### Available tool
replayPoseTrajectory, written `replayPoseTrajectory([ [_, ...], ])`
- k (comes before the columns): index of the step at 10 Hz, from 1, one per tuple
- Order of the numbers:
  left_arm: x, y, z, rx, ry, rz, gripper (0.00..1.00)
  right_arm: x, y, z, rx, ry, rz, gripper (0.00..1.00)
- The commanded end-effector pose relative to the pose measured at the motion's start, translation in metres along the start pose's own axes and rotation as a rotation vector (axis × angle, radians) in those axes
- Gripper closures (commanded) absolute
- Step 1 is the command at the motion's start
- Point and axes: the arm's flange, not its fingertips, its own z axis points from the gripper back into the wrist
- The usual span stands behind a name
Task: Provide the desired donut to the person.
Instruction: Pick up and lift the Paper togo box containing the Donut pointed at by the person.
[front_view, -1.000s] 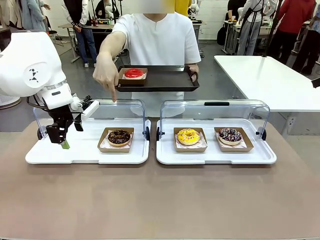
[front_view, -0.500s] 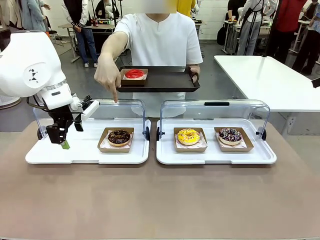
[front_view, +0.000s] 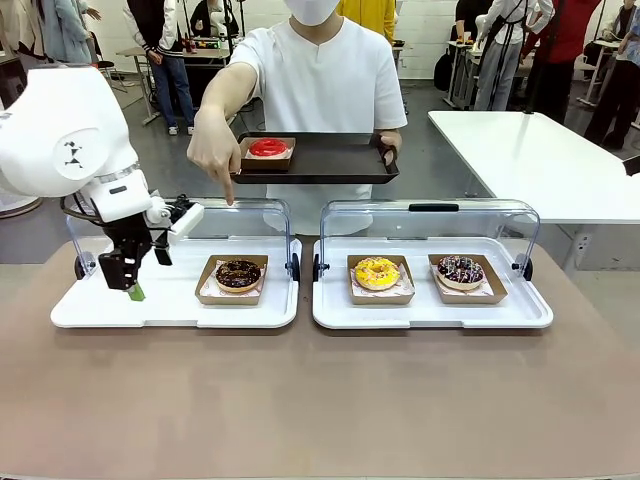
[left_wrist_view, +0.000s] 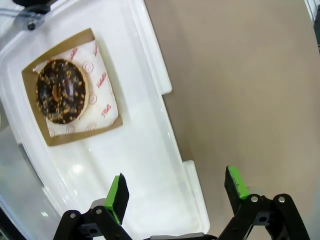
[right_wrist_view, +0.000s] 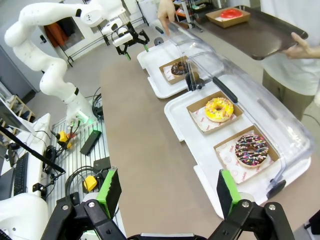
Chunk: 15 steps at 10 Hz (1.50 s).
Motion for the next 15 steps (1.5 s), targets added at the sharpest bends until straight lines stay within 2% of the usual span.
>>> replayPoseTrajectory([
  [1,0.024,0.020,-0.014,-0.013,0.006,-0.026,0.00,0.000,0.000,0.000,0.002,-0.009,-0.005,0.00],
  [3,0.049,0.034,-0.031,-0.029,0.015,-0.043,0.00,0.000,0.000,0.000,0.002,-0.009,-0.005,0.00],
  [5,0.059,0.051,-0.043,-0.032,0.012,-0.028,0.00,0.000,0.000,0.000,0.002,-0.009,-0.005,0.00],
  [7,0.060,0.053,-0.052,-0.018,0.021,0.043,0.00,0.000,0.000,0.000,0.002,-0.009,-0.005,0.00],
  [15,0.053,0.056,-0.083,0.031,0.087,0.080,0.00,0.000,0.000,0.000,0.002,-0.009,-0.005,0.00],
])
